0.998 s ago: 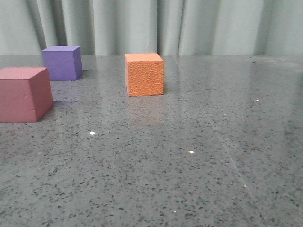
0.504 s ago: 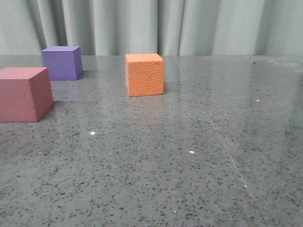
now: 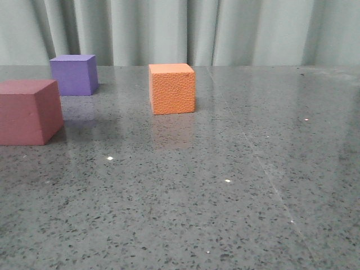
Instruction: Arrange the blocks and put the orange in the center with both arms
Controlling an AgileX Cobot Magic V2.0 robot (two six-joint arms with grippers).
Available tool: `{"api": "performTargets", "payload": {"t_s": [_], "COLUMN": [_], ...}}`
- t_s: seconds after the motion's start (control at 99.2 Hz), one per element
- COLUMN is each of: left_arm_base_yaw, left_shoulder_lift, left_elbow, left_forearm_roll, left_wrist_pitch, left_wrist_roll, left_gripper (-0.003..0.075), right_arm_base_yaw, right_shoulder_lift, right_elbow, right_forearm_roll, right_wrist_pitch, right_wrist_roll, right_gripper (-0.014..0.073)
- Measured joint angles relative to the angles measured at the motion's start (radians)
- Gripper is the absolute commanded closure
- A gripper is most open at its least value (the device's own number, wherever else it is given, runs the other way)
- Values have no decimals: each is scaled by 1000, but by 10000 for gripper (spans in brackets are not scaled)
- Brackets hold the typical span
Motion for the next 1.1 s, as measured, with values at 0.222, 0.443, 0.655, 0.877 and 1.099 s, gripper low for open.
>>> {"api": "performTargets", "payload": {"t_s": [0.222,0.443,0.655,0.877,1.099], "left_arm_base_yaw": [-98,-173,-254,-297,-297], "left_shoulder_lift": [287,509,625,671,716], "left_elbow": [-199,-360,-421,-425,-427], "left_forearm_roll": [67,434,739,913,915], "left_wrist_pitch": [-9,79,157,220,235], "left_wrist_roll": [-130,-507,-811,-1004,-1028], "left_gripper": [102,102,102,102,102], "right_arm_base_yaw": [0,0,0,0,0], "right_shoulder_lift": [0,0,0,0,0], "right_elbow": [0,0,0,0,0], "right_forearm_roll": [0,0,0,0,0], "right_wrist_pitch": [0,0,0,0,0], "right_wrist_roll": [0,0,0,0,0], "right_gripper": [661,661,661,661,661]}}
